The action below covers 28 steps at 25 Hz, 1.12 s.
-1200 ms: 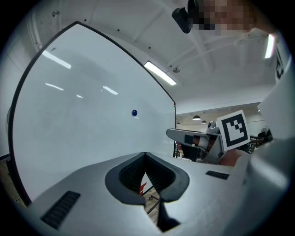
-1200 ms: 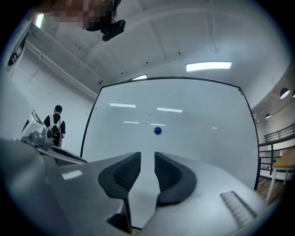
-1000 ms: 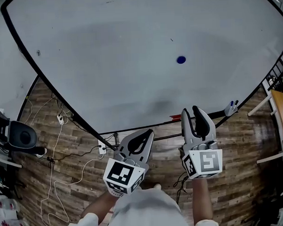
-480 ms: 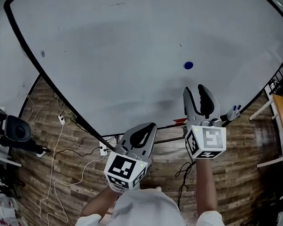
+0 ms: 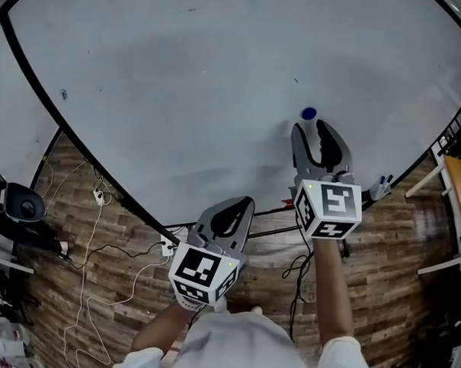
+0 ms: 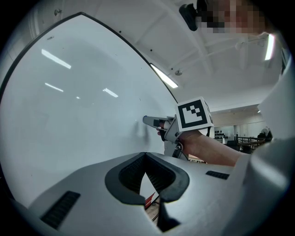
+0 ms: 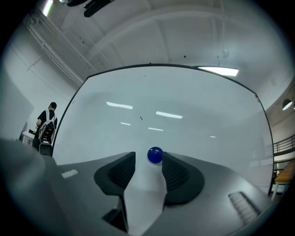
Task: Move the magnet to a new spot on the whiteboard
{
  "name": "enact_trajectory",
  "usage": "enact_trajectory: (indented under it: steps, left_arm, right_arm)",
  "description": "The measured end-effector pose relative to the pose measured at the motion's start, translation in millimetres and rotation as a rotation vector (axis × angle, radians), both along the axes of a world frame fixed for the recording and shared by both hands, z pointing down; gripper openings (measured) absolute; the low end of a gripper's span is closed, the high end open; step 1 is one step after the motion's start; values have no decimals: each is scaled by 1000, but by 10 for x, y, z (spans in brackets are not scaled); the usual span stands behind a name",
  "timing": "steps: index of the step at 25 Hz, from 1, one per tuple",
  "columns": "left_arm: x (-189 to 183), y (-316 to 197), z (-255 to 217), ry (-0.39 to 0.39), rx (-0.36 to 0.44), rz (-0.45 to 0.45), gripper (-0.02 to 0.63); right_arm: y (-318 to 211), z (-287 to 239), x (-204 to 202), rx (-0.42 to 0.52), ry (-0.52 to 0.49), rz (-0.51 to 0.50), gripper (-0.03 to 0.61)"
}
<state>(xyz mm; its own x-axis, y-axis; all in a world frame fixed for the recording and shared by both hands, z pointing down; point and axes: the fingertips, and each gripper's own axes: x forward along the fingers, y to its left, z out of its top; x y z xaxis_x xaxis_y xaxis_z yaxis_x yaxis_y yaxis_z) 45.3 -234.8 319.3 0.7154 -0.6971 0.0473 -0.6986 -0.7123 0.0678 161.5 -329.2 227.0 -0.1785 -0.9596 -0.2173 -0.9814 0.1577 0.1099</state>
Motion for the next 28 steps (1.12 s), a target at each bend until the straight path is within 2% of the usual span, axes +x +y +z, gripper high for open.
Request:
enact_trajectory:
  steps: [14,19,28]
  left_arm:
    - [-36,-139,-74,-3,15,-3,6]
    - [-77,-149,-81,1,14,-9,6]
    - [-108,-113,-66,4,14,-20,6]
  right_arm:
    - [-200,-177,58,2,24,22,177]
    - [-209,-177,34,-11,20,10,133]
    - [-213,-168,47,-22,7,-25,132]
